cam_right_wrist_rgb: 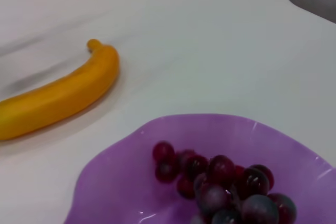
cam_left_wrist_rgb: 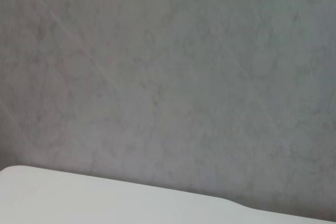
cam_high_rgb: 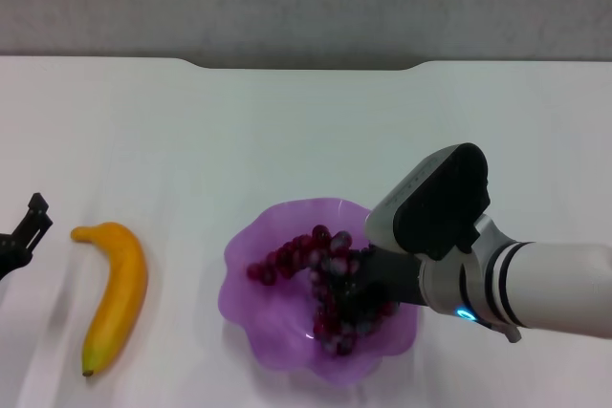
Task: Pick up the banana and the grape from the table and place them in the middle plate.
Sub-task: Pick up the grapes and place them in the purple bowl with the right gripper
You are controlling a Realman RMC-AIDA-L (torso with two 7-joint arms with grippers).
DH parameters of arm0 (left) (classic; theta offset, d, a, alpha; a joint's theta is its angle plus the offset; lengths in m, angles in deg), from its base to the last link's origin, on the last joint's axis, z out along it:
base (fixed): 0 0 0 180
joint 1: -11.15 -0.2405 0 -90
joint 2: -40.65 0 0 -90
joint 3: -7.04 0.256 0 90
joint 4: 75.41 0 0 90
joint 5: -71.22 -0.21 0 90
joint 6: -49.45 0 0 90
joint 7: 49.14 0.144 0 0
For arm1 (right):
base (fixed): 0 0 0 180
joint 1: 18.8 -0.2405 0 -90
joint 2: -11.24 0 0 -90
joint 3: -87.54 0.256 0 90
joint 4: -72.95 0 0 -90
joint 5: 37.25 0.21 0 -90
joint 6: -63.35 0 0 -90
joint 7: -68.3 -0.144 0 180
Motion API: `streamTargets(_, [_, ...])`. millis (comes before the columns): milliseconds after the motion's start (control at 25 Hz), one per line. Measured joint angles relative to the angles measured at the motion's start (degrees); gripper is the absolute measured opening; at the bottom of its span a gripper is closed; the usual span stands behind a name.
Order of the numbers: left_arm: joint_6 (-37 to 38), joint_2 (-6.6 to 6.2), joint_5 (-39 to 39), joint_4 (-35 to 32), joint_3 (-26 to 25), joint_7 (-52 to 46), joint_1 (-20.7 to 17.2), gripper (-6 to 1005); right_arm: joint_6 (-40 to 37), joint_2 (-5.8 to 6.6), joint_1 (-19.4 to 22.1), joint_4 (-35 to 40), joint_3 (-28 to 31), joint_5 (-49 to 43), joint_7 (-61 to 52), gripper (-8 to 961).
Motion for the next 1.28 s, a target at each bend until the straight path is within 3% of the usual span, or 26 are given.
streamTargets(280, [0.0,0.00,-0.1,0.0,0.1,0.0,-0.1,910,-1.7,0.00,0.2,0.2,-0.2,-0.1,0.3,423])
streamTargets(480, [0.0,0.00,-0.4,0.1,0.3,0.0,-0.1,912,-2.7,0.05,0.4,-0.3,-0.1,-0.1,0.9,660])
streamTargets(720, [-0.1,0.00,-0.4,0.1,0.2,0.0,-0.3,914,-3.0,0.11,2.0,-3.3,0.0,-0.2,1.4,861])
streamTargets(880, [-0.1,0.00,-0.4,0.0,0.1,0.0,-0.3,915,-4.1,0.13,4.5,-7.1,-0.1,-0.3,4.0,895])
streamTargets(1080, [0.0,-0.11,-0.4,0.0,0.3,-0.2,-0.3,915,-10.8,0.14,10.7,-11.2,0.0,-0.3,9.5,902])
streamTargets(1280, [0.8,-1.28,-3.3,1.8,1.2,-3.4,-1.3,916,-11.4,0.26,14.3,-12.1,3.2,-0.2,10.9,901])
